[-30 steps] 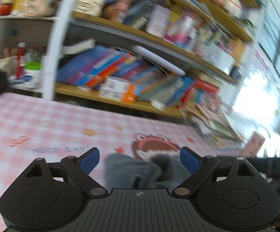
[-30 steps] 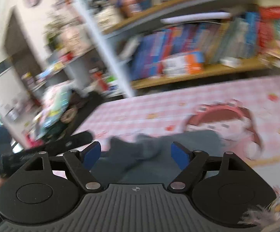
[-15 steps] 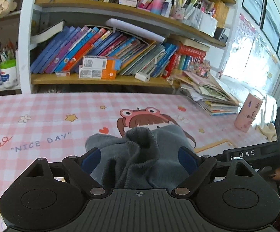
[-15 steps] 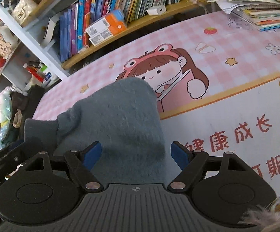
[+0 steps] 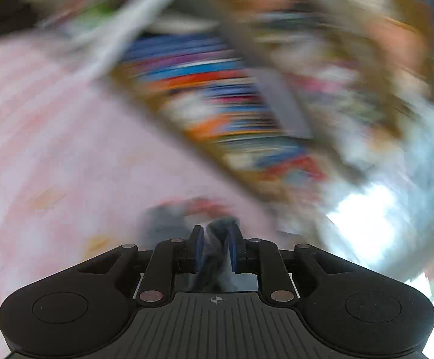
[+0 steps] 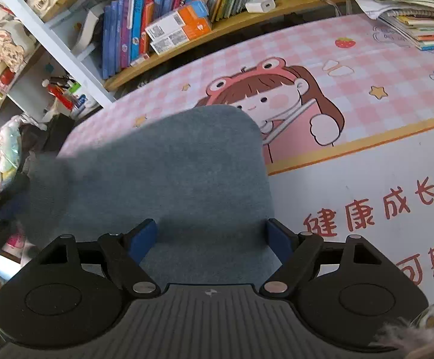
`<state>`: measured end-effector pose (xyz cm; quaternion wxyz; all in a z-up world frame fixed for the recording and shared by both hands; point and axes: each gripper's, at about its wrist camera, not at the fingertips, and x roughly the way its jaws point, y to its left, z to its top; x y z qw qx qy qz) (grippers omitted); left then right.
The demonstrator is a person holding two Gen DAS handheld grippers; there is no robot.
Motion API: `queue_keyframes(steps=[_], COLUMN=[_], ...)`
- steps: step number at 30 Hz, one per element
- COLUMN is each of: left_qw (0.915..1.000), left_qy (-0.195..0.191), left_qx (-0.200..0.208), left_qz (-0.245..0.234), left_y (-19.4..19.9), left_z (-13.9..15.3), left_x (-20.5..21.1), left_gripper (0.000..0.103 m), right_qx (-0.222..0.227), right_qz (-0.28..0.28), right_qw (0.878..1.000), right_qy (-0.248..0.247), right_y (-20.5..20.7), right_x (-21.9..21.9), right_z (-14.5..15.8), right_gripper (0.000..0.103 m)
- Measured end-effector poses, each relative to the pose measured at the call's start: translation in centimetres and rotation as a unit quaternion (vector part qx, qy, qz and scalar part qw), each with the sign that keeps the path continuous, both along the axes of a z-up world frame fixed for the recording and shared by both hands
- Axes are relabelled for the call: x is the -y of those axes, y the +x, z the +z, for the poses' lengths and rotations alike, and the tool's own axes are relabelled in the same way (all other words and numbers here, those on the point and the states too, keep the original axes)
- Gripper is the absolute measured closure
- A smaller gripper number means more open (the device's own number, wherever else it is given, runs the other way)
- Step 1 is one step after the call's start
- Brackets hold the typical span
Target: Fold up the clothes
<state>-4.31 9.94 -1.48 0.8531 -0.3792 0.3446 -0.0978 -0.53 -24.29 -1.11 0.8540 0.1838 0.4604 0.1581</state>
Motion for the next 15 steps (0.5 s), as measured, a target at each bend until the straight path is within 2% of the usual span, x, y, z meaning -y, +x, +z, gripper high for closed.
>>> queue_keyframes(steps=[2, 3, 5, 6, 7, 9, 10, 11, 15], left_qw=[0.9934, 0.9914, 0.9948, 0.9969, 0.9981, 0.9969, 0.9964, 0.9958, 0.9967], left_qy=[-0.001, -0.001, -0.009, -0.008, 0.001, 0.019, 0.028, 0.039, 0.066], left_qx=[-0.110, -0.123, -0.084, -0.049, -0.013, 0.052, 0.069, 0.080, 0.042], left_qz=[0.034, 0.045, 0.057, 0.060, 0.061, 0.056, 0.040, 0.021, -0.021], left_y=[0.4, 0.0, -0.6, -0.9, -1.2, -1.6, -1.5, -1.4, 0.1], left_z=[-3.0, -3.6, -2.7, -1.8, -0.8, 1.0, 1.5, 1.9, 1.4], left_x=[-1.2, -1.4, -1.7, -1.7, -1.4, -0.7, 0.0, 0.7, 2.8], left_gripper=[0.090, 0.090, 0.081, 0.070, 0.054, 0.034, 0.029, 0.028, 0.029], right_qx=[-0.005, -0.006, -0.006, -0.007, -0.007, -0.008, -0.008, -0.008, -0.007], right_qz=[0.001, 0.002, 0.005, 0.006, 0.008, 0.012, 0.013, 0.014, 0.016], right_qw=[1.000, 1.000, 1.000, 1.000, 1.000, 1.000, 1.000, 1.000, 1.000], right_qy=[0.003, 0.001, -0.002, -0.004, -0.006, -0.009, -0.010, -0.010, -0.013], right_y=[0.2, 0.2, 0.3, 0.4, 0.4, 0.5, 0.5, 0.5, 0.5], right_x=[-0.1, -0.2, -0.4, -0.5, -0.6, -0.7, -0.8, -0.8, -0.7], right_z=[-0.2, -0.2, -0.2, -0.2, -0.2, -0.2, -0.2, -0.2, -0.1], right_gripper=[0.024, 0.024, 0.024, 0.024, 0.024, 0.023, 0.023, 0.023, 0.023])
